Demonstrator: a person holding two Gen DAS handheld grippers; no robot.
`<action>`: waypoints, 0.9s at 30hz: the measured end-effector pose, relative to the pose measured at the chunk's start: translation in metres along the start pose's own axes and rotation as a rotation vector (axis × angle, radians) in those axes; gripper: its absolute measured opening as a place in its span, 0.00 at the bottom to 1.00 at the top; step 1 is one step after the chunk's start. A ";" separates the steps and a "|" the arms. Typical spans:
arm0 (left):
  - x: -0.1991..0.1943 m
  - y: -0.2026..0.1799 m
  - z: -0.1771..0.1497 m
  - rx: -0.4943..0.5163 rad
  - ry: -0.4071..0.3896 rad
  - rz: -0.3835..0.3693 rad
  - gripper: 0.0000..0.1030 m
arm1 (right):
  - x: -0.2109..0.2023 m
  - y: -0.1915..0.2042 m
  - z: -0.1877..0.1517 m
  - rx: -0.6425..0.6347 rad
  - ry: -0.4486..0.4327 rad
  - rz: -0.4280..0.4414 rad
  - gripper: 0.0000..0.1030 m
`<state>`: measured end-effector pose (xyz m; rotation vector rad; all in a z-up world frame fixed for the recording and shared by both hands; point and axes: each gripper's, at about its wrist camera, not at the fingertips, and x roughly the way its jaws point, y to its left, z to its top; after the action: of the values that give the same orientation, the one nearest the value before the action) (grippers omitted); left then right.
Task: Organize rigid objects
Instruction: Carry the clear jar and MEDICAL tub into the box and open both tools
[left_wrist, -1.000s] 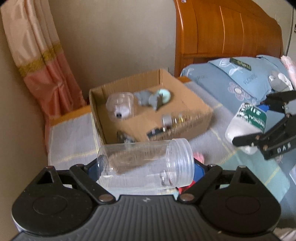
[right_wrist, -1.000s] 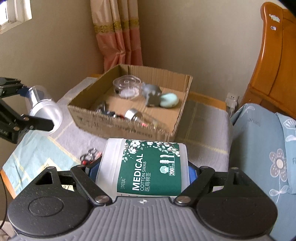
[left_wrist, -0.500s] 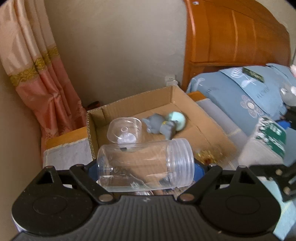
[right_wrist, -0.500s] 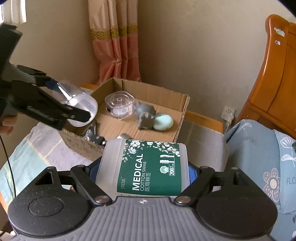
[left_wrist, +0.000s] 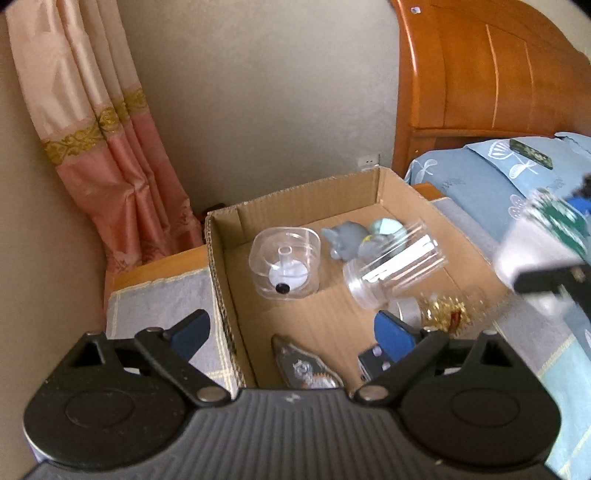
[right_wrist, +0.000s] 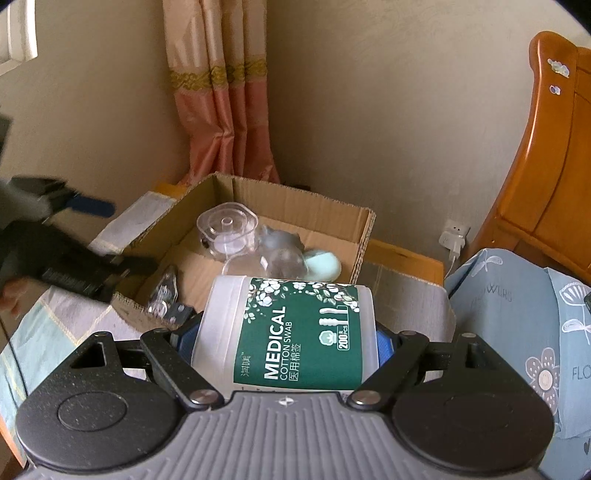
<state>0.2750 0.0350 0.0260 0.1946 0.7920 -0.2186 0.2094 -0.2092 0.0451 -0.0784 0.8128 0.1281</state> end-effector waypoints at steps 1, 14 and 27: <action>-0.003 0.000 -0.003 -0.001 -0.001 -0.006 0.94 | 0.001 -0.001 0.002 0.005 -0.002 -0.001 0.85; -0.033 0.017 -0.044 0.003 0.004 -0.005 0.96 | 0.024 0.034 0.045 -0.016 -0.013 0.057 0.85; -0.056 0.036 -0.074 -0.021 -0.019 0.064 0.96 | 0.088 0.102 0.079 -0.085 0.061 0.134 0.85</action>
<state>0.1958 0.0956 0.0193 0.1970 0.7673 -0.1514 0.3114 -0.0910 0.0334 -0.1084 0.8730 0.2881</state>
